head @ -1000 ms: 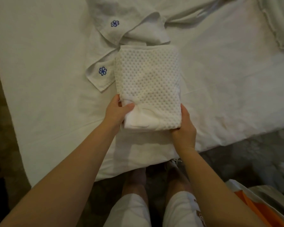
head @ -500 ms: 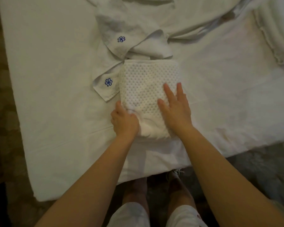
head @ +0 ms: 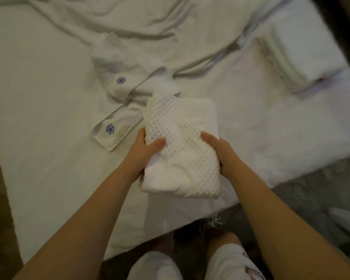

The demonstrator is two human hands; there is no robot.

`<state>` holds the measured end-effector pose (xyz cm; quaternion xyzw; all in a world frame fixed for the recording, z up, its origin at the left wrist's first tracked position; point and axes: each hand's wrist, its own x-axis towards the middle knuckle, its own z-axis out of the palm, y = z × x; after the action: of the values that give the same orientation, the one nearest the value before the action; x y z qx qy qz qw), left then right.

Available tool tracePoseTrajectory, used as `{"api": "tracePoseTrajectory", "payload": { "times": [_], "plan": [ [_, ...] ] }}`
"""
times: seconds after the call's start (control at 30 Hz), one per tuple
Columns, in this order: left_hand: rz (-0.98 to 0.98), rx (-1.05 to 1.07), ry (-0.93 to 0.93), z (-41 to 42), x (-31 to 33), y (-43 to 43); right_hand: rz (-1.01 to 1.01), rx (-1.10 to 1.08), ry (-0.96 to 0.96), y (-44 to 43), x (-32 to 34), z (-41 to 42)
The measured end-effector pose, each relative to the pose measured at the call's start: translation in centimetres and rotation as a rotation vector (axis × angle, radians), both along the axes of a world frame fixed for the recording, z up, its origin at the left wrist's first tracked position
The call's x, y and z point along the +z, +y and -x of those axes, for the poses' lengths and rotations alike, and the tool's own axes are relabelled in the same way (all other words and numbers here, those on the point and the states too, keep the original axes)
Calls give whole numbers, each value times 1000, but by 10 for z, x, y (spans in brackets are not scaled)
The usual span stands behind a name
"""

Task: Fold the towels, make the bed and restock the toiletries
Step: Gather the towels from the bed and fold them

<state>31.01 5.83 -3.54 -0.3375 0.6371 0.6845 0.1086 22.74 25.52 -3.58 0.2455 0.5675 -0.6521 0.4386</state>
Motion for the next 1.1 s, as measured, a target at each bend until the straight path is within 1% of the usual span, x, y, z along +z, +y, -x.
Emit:
{"api": "tracePoseTrajectory", "payload": {
  "times": [0.13,0.2,0.27,0.33,0.4,0.47,0.57,0.63,0.7,0.73,0.83,0.9,0.93,1.0,1.03,1.1],
  "plan": [
    [33,-250,58,77,39,51,149,-270,58,75,32,27],
    [61,-408,79,126,46,94,81,-397,122,123,41,45],
    [63,-523,108,174,48,146,-46,-536,202,170,41,64],
    [108,-631,135,221,44,204,-158,-690,246,218,34,85],
    [179,-716,175,267,33,261,-207,-789,240,262,21,111],
    [274,-773,192,308,13,311,-246,-842,192,297,3,138],
    [484,-852,122,349,-21,358,-276,-865,116,325,-31,164],
    [622,-919,67,359,-41,370,-329,-853,56,330,-50,170],
    [737,-990,52,359,-51,372,-444,-792,66,330,-58,169],
    [778,-1010,65,356,-52,371,-526,-744,103,330,-58,168],
    [858,-996,145,350,-47,368,-832,-554,307,327,-43,170],
    [876,-976,213,341,-37,366,-1025,-338,447,316,-27,173],
    [895,-983,261,334,-30,363,-1081,-230,518,306,-17,174],
    [974,-1005,356,313,-12,349,-1102,-86,644,278,3,175],
    [1003,-977,390,299,-3,338,-1075,-43,685,260,15,175],
    [1041,-908,393,267,13,305,-985,18,723,219,35,167]
  ]
}}
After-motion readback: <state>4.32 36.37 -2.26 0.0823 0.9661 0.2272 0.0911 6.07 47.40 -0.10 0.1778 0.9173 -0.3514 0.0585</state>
